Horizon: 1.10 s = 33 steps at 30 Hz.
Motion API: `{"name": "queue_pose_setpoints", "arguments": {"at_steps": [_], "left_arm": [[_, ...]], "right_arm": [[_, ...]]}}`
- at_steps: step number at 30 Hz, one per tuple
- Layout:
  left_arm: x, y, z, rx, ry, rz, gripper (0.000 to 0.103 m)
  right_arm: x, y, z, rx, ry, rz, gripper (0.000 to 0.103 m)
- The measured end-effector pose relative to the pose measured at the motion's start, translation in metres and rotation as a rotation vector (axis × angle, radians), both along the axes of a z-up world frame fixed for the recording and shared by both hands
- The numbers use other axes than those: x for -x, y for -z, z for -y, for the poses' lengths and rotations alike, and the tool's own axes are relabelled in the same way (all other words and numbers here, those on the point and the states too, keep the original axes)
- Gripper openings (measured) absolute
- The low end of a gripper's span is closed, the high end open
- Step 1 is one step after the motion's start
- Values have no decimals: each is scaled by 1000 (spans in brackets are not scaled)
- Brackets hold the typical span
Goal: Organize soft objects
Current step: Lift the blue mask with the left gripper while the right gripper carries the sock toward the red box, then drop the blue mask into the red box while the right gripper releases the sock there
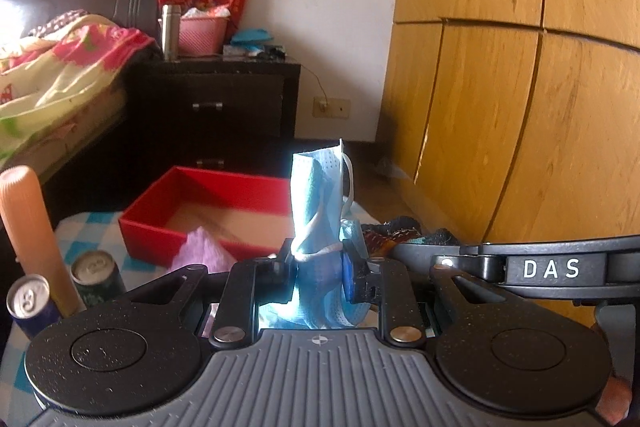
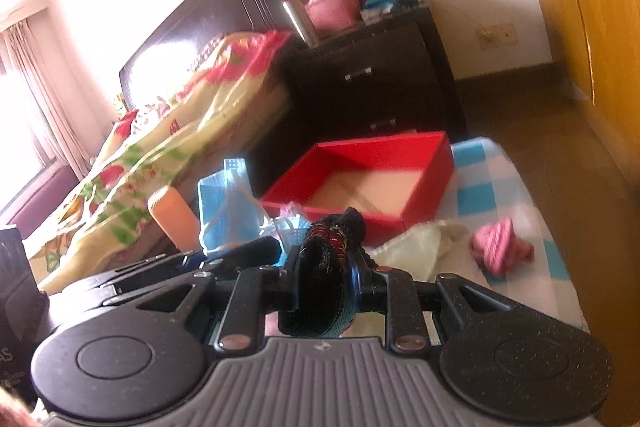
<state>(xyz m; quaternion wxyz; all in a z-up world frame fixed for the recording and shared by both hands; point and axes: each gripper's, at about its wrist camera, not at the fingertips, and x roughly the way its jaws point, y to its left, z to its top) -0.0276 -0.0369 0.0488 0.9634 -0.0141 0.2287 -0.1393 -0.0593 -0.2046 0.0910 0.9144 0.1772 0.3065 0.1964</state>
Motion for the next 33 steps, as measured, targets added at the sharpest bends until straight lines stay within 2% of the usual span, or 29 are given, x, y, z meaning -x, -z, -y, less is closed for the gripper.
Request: {"name": "queue_pose_setpoints", "arguments": {"at_steps": [8, 15, 21, 28, 33], "left_arm": [[-31, -15, -6, 0, -45, 41, 24], [-78, -14, -10, -22, -87, 34, 24], [-121, -6, -14, -42, -125, 10, 24], [-166, 24, -12, -81, -153, -74, 24], [-188, 40, -22, -74, -182, -128, 24]], "right_arm": [[-29, -13, -9, -2, 14, 65, 2], [-75, -18, -17, 1, 37, 104, 2], [-122, -6, -26, 11, 49, 89, 2], [-169, 24, -34, 78, 75, 41, 2], [-195, 47, -32, 114, 96, -12, 2]]}}
